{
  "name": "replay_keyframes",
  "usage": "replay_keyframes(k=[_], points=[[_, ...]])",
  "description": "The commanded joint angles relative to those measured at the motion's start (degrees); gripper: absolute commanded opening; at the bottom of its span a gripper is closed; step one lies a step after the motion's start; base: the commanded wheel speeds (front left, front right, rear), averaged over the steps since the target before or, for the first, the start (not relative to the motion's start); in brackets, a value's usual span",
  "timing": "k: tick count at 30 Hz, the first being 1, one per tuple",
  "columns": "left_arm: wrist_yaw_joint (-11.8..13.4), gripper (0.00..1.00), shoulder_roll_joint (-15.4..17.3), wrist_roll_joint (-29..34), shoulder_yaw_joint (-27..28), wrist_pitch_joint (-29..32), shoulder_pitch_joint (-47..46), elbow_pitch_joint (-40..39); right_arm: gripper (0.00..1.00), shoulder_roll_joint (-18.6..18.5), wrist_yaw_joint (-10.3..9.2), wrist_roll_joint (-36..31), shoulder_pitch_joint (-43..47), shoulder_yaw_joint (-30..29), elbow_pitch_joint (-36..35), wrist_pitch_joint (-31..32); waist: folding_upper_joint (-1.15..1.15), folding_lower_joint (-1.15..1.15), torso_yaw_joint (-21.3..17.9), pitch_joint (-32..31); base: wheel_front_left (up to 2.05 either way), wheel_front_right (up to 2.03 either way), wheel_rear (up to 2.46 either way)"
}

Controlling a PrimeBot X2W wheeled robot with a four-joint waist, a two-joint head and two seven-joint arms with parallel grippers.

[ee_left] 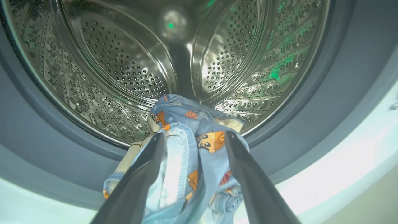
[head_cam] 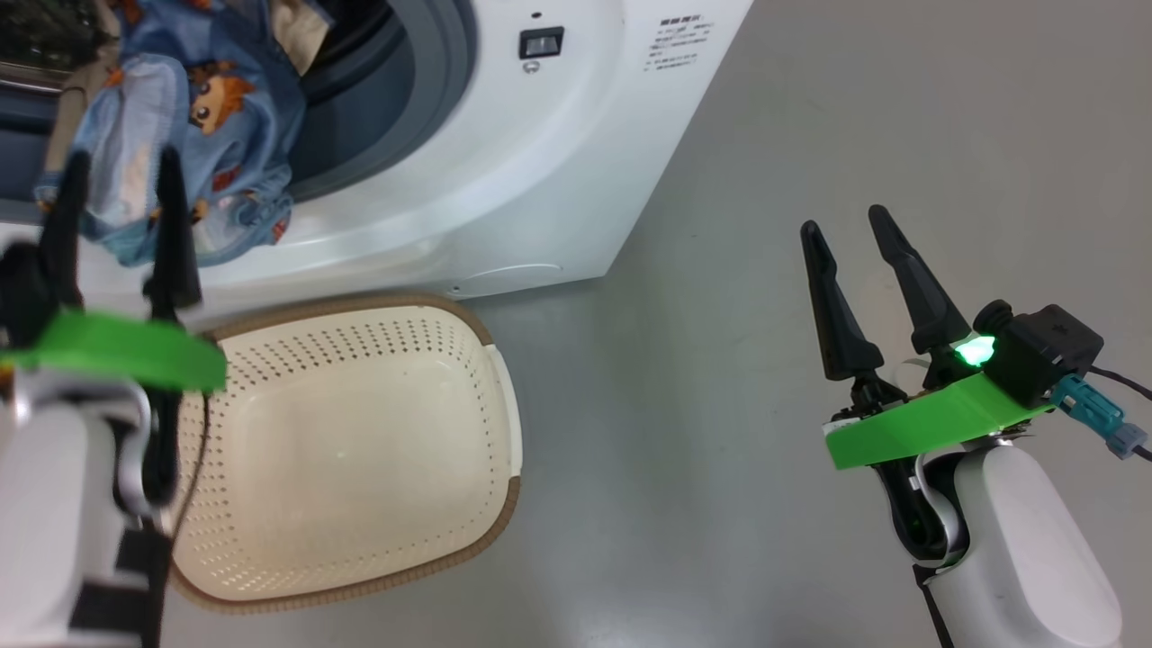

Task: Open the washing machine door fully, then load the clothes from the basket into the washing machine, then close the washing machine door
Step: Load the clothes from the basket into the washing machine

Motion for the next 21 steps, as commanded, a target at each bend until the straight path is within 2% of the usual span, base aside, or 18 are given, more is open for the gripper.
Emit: replay_keyframes(k=[1,6,11,21], points=[[0.64,1.0,2.39,-0.74,2.03,-0.19,2.11,-3.29,1.0,-0.17,0.09,-0.36,1.37,0.99,-1.47,-0.27,0.0,0.0,0.36,-0.37,0.0,0.0,0.0],[2.38,1.0,1.74,-1.47,2.72,-0.2,11.0,-12.61,1.0,-0.98,0.09,-0.57,1.76,0.76,-1.61,-0.27,0.0,0.0,1.15,-1.19,0.0,0.0,0.0],[3.94,1.0,0.65,-2.01,3.01,-0.05,17.63,-18.31,1.0,-1.56,0.09,-0.6,2.09,0.74,-1.67,-0.27,0.0,0.0,1.79,-1.7,0.0,0.0,0.0],[5.65,1.0,-1.82,-2.3,3.55,-0.23,23.4,-22.43,1.0,-2.26,0.09,-0.87,2.19,1.02,-1.92,-0.27,0.0,0.0,2.19,-1.86,0.0,0.0,0.0]])
